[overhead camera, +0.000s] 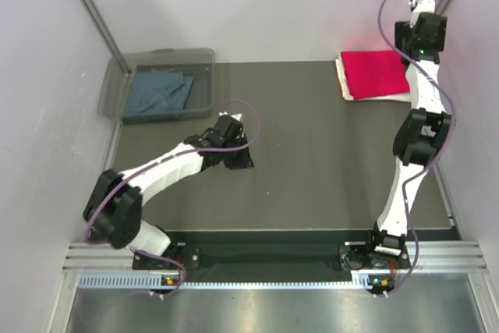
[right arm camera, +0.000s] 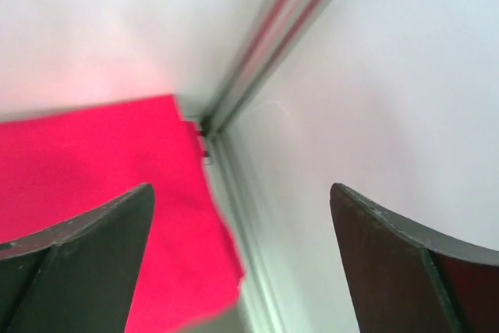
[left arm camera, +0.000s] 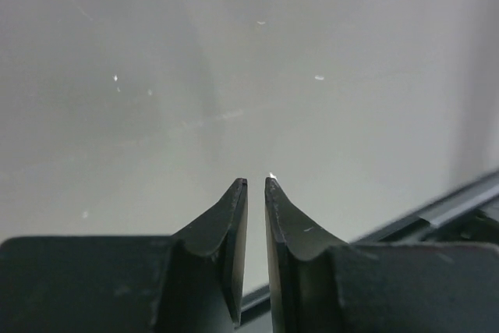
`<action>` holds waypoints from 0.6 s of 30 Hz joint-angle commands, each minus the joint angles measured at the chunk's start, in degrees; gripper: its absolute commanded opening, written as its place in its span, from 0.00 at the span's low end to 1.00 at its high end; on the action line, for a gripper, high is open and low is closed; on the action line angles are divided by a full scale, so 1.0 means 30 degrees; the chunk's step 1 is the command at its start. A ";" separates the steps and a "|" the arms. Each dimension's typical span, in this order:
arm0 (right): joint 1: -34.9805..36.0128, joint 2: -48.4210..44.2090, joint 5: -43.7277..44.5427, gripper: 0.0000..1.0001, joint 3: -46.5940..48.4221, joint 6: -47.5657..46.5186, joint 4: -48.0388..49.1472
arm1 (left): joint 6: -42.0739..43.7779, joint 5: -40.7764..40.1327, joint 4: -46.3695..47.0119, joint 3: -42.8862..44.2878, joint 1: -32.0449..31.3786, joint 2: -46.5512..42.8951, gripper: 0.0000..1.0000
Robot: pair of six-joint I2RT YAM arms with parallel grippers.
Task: Fold and stack the t-shirts
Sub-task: Reset both grippers
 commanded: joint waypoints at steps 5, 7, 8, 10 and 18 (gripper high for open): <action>0.3167 -1.0975 -0.2128 1.00 -0.7478 0.7158 -0.3777 | -0.3369 0.1106 0.2675 -0.4133 0.0019 -0.5895 0.26; 0.3960 -1.3699 -0.3625 1.00 -0.9919 0.8863 -0.3838 | -0.5243 0.1486 0.3729 -0.5571 0.0019 -0.7217 0.27; 0.5067 -1.4665 -0.4006 1.00 -1.2484 0.9331 -0.3663 | -0.5946 0.1458 0.4721 -0.6274 -0.0010 -0.8675 0.28; 0.6358 -1.7672 -0.5496 1.00 -1.6409 1.0561 -0.3079 | -0.7968 0.1370 0.6127 -0.8705 -0.0010 -1.1221 0.30; 0.7158 -2.8924 -1.0356 1.00 -2.9900 2.0655 -0.0034 | -1.4969 0.0813 0.8887 -1.7456 -0.0157 -2.0924 0.32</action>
